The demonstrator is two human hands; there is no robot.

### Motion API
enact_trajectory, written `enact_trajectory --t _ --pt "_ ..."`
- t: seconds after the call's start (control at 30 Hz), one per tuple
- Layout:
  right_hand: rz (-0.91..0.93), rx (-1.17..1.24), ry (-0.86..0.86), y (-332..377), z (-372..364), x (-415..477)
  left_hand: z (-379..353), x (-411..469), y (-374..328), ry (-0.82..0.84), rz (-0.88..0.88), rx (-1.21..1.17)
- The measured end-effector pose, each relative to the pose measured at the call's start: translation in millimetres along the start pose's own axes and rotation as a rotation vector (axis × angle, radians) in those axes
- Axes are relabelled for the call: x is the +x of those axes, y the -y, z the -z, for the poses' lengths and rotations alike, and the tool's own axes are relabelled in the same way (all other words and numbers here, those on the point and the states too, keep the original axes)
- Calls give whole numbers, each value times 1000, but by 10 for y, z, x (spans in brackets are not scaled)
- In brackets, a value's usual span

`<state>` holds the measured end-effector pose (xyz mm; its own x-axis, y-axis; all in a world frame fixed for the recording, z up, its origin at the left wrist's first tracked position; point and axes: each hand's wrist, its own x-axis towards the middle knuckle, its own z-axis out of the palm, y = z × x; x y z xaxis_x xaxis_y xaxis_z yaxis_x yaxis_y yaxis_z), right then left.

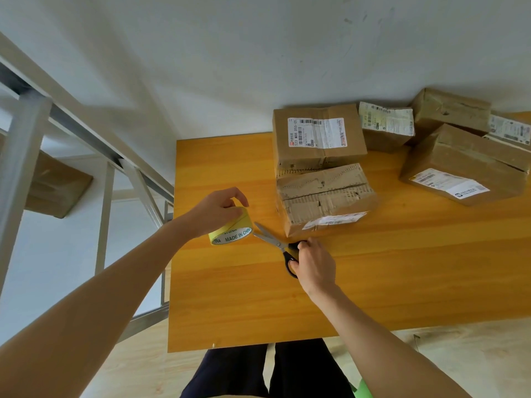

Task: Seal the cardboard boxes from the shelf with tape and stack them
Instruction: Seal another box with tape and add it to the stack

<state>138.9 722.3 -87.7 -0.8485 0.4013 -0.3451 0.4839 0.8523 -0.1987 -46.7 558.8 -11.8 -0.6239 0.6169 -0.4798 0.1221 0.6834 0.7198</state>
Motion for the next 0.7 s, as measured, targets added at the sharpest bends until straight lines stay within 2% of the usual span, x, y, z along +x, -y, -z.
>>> enact_trajectory --t 0.17,0.27,0.33,0.43,0.47,0.53,0.6,0.7 --pt "-9 67 -36 1 -56 -12 -10 -28 -17 4 -27 0" --pt "2 25 -44 41 -41 -58 -5 -47 -15 1 -47 -4" --pt "58 4 -108 111 9 -125 -12 -67 -21 14 -64 -8" --pt "344 267 -401 318 178 -236 -6 -96 -72 41 -88 -11" --pt "374 367 -474 422 258 -247 -1 -104 -99 49 -99 -2" --pt "292 596 -484 607 436 -205 7 -117 -176 69 -133 17" --pt "154 801 -384 702 586 -116 15 -130 -265 70 -163 20" --pt "105 925 -381 691 738 -29 21 -139 -363 52 -202 14"
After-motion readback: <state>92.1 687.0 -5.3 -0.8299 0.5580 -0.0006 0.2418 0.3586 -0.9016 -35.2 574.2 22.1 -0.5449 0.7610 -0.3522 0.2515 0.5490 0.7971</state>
